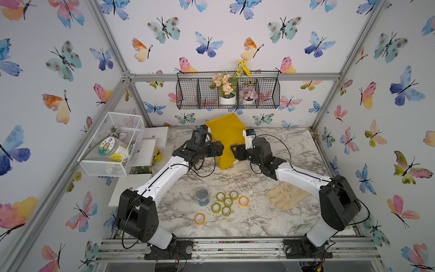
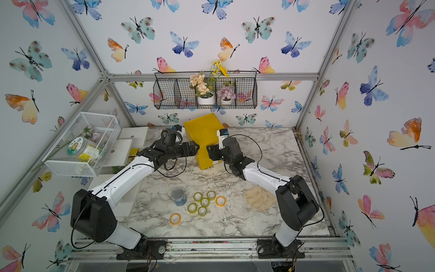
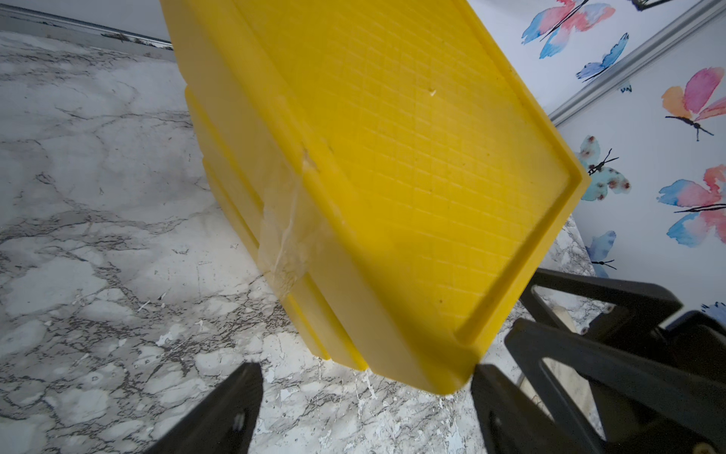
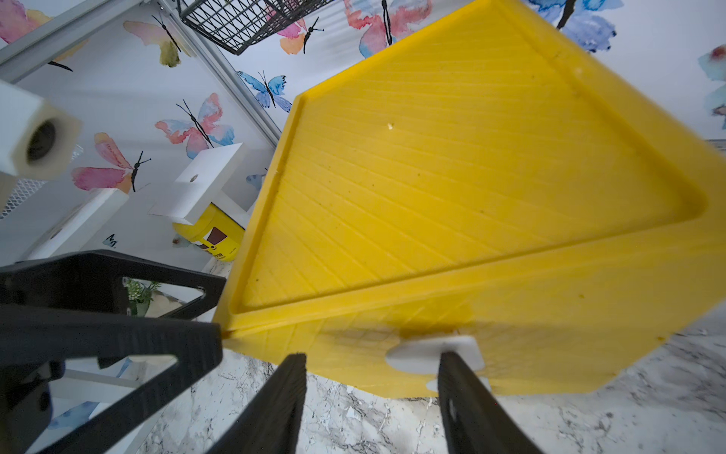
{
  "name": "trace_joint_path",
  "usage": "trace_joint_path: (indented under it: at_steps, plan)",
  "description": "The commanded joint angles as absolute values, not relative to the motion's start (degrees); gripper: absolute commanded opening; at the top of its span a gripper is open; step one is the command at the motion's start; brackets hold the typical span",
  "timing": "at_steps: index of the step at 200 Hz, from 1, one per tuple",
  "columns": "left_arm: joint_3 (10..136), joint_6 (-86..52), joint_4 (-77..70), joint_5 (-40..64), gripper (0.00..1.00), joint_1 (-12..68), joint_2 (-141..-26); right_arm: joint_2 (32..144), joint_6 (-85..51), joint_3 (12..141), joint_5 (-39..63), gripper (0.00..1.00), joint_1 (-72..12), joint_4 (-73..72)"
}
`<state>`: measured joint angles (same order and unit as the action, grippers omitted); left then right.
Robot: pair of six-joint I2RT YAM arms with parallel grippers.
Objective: Place the transparent tape into the drawer according to color
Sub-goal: Close the drawer in the storage box, then open the drawer in the storage box.
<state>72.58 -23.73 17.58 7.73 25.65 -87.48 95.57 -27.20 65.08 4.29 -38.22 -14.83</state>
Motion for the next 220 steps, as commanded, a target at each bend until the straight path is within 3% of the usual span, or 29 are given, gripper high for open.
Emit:
trace_joint_path:
  at_steps: [1,43,71,114,220]
  plan:
    - [72.3,-22.9,19.9,7.9,0.89,25.9,-88.4,91.8,-31.2,61.6,5.9,0.59,-38.1,-16.8]
    - [73.1,-22.3,20.1,6.8,0.91,26.0,-88.6,87.7,-46.3,47.9,5.9,0.63,-37.5,-28.0]
    - [73.3,-22.2,20.4,7.0,0.91,26.0,-89.1,92.3,-54.9,44.7,12.4,0.65,-36.0,-42.4]
    - [73.2,-21.9,20.4,7.1,0.91,25.8,-89.3,101.5,-70.1,41.2,14.1,0.65,-34.8,-65.7]
    - [73.0,-21.8,20.3,7.8,0.91,25.4,-89.8,111.3,-77.5,43.7,14.5,0.64,-34.4,-70.1]
